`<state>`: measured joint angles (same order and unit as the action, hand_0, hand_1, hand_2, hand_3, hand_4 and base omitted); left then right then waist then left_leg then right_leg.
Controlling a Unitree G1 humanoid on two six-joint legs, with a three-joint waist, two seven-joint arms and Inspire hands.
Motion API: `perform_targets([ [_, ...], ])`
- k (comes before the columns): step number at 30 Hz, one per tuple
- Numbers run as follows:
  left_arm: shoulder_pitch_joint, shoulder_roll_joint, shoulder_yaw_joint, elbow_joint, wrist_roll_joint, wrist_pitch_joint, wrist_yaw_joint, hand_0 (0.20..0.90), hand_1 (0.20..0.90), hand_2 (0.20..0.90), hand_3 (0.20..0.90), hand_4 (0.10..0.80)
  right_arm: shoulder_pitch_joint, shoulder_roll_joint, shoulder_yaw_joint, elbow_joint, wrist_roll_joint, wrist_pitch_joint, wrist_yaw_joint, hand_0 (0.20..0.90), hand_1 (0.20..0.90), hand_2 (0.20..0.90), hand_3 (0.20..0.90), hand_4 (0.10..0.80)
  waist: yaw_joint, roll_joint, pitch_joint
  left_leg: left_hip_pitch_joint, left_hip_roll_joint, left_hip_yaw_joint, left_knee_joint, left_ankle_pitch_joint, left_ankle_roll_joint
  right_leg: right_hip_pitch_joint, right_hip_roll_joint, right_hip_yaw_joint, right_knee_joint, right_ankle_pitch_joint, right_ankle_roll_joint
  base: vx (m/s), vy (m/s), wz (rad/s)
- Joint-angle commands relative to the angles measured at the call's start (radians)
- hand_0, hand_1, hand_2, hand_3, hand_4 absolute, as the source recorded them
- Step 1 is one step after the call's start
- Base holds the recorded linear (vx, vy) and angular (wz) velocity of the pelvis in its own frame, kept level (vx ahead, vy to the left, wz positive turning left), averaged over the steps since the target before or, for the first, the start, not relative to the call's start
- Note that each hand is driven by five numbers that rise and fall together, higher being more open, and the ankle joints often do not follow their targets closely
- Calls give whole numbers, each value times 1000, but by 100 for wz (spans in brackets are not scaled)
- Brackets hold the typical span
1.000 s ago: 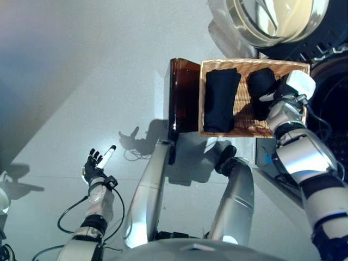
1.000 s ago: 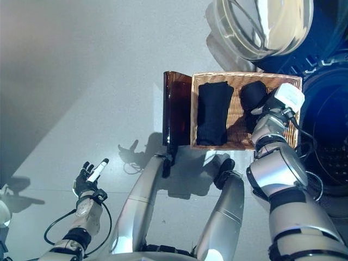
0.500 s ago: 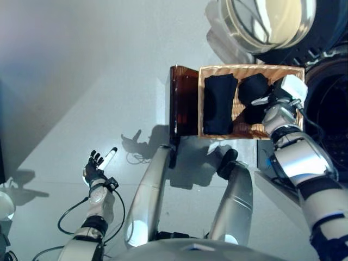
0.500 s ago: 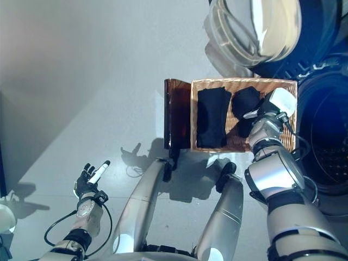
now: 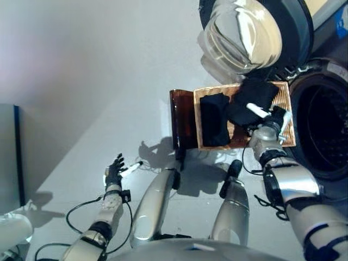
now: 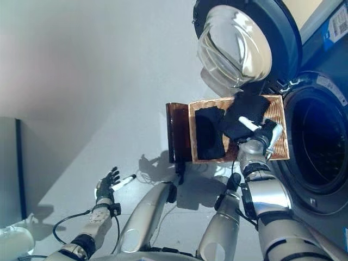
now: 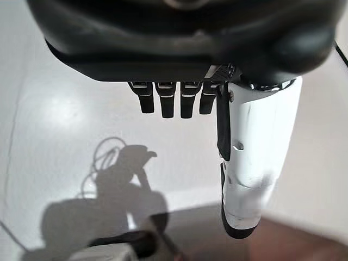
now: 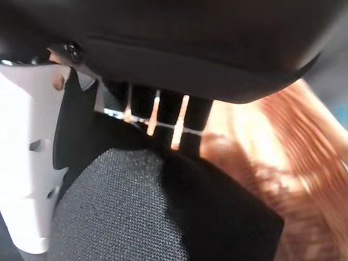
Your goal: Pick up the clothes and place them into the washing machine
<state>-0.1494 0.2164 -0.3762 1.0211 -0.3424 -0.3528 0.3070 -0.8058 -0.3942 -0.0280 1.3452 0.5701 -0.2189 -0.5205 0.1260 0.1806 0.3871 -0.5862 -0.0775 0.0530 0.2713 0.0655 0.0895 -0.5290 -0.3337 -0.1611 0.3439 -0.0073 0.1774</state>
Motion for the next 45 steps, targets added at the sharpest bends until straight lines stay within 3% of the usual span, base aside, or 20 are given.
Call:
perform_targets([
  [1,27,30,3,44,76,-12,50,900,900,900,900,800,9,-33,-119,-88,249,-205,19,200,200,200,200,300,19,50,-16,-12,-7,-5,-10,-37,-82,47,11,-18,18,-40,-77,30,23,-8],
  [3,30,15,-6,50,85,-12,63,900,900,900,900,800,32,8,-213,-136,406,-287,55,200,200,200,200,300,18,61,-21,-7,-12,-3,0,-47,-79,51,3,-16,23,-44,-75,42,18,-6],
  [6,39,-3,-81,84,181,9,75,900,900,900,900,800,28,11,-378,-176,515,-427,-27,200,200,200,200,300,7,96,-37,-1,-27,-10,-2,-56,-76,63,-9,-13,20,-55,-69,56,38,2],
  [13,71,-9,-89,44,135,5,32,900,900,900,900,800,-46,-220,-428,-202,440,-384,-83,200,200,200,200,300,29,159,-77,2,-48,-17,0,-68,-76,62,-33,-1,16,-56,-58,36,39,9],
  [21,100,29,-40,37,107,-16,24,900,900,900,900,800,-241,-575,-264,-267,258,-329,-150,200,200,200,200,300,57,186,-109,-14,-50,7,-3,-70,-79,26,-42,42,-5,-33,-50,9,8,-6],
  [25,132,79,-38,-2,104,-35,9,900,900,900,900,800,-443,-793,-56,-263,148,-261,-158,200,200,200,200,300,69,174,-134,-22,-51,17,-16,-67,-86,-1,-47,59,-10,-23,-48,4,9,-10],
  [27,145,90,-28,-25,95,-36,4,900,900,900,900,800,-563,-851,80,-215,144,-239,-118,200,200,200,200,300,74,172,-146,-29,-51,25,-24,-62,-88,-19,-48,70,-7,-21,-49,-12,14,-9],
  [28,152,96,-20,-31,89,-38,3,900,900,900,900,800,-612,-875,139,-195,132,-219,-116,804,804,804,804,731,74,171,-147,-31,-51,28,-24,-61,-89,-29,-48,76,-4,-19,-51,-14,20,-5],
  [29,158,94,-14,-34,73,-40,-3,900,900,900,900,800,-681,-882,209,-172,139,-208,-98,900,900,900,900,800,72,174,-151,-36,-51,33,-25,-63,-90,-42,-48,83,4,-23,-52,-21,26,-6],
  [31,154,81,-8,-41,59,-41,-3,900,900,900,900,800,-715,-874,267,-158,124,-189,-93,900,900,900,900,800,65,183,-149,-45,-49,39,-26,-58,-89,-58,-43,92,6,-19,-54,-12,11,-15],
  [35,150,66,3,-43,36,-51,-2,900,900,900,900,800,-680,-832,235,-113,132,-194,-88,900,900,900,900,800,61,193,-150,-43,-46,40,-28,-57,-89,-61,-38,94,9,-22,-57,-1,-8,-10],
  [42,151,66,27,-22,33,-49,6,900,900,900,900,800,-660,-834,255,-52,60,-152,-97,900,900,900,900,800,62,189,-148,-39,-51,33,-30,-56,-91,-56,-37,91,16,-27,-60,-4,-2,3],
  [44,157,77,39,-32,39,-47,5,900,900,900,900,800,-680,-847,385,19,-143,-41,-112,900,900,900,900,800,67,175,-151,-29,-55,25,-28,-77,-97,-47,-37,99,23,-47,-55,62,-29,3],
  [45,155,83,61,-38,68,-38,-6,900,900,900,900,800,-668,-880,671,131,-578,131,-106,900,900,900,900,800,67,166,-138,-32,-54,30,-24,-72,-99,-45,-36,95,25,-40,-57,46,-39,3],
])
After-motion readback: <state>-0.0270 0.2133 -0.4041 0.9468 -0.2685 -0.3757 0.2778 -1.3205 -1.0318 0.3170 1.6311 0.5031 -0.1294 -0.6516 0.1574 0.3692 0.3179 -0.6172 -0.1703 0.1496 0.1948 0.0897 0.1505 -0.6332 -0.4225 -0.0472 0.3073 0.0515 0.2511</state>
